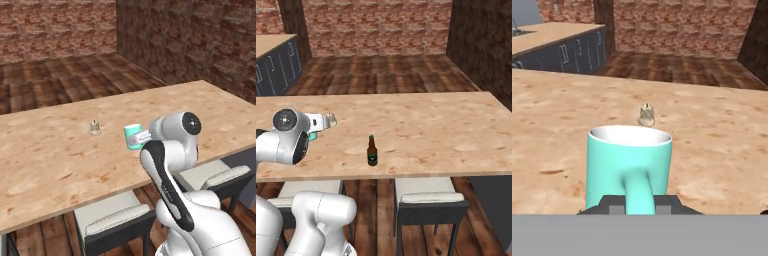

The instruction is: Open the cabinet directly in front. Then move the beer and the mug to the dining counter with the candle on it.

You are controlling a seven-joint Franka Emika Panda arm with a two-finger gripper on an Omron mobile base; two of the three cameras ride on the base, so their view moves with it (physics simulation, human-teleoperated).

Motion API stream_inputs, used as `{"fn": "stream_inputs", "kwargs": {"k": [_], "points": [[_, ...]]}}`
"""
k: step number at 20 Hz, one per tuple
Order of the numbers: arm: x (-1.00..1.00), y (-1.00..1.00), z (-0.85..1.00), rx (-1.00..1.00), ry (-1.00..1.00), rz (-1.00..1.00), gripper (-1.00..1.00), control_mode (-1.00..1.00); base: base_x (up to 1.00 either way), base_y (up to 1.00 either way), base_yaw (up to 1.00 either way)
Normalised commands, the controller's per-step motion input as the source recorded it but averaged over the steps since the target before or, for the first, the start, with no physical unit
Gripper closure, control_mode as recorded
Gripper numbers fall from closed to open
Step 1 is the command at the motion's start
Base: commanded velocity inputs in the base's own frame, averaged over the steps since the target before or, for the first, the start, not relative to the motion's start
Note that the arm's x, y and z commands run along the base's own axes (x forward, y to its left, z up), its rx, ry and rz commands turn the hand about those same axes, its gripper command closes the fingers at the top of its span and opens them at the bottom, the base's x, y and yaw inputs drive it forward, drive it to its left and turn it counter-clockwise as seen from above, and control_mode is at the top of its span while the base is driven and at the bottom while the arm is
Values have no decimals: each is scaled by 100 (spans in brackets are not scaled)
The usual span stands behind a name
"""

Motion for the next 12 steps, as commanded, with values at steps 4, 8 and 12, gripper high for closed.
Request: {"fn": "stream_inputs", "kwargs": {"k": [4, 8, 12], "points": [[46, 23, -18, -2, -4, -10, 100, -100, 0, 0, 0], [4, 0, -6, 0, -3, 0, 100, -100, 0, 0, 0], [0, 0, -22, 0, -14, 0, 100, -100, 0, 0, 0]]}}
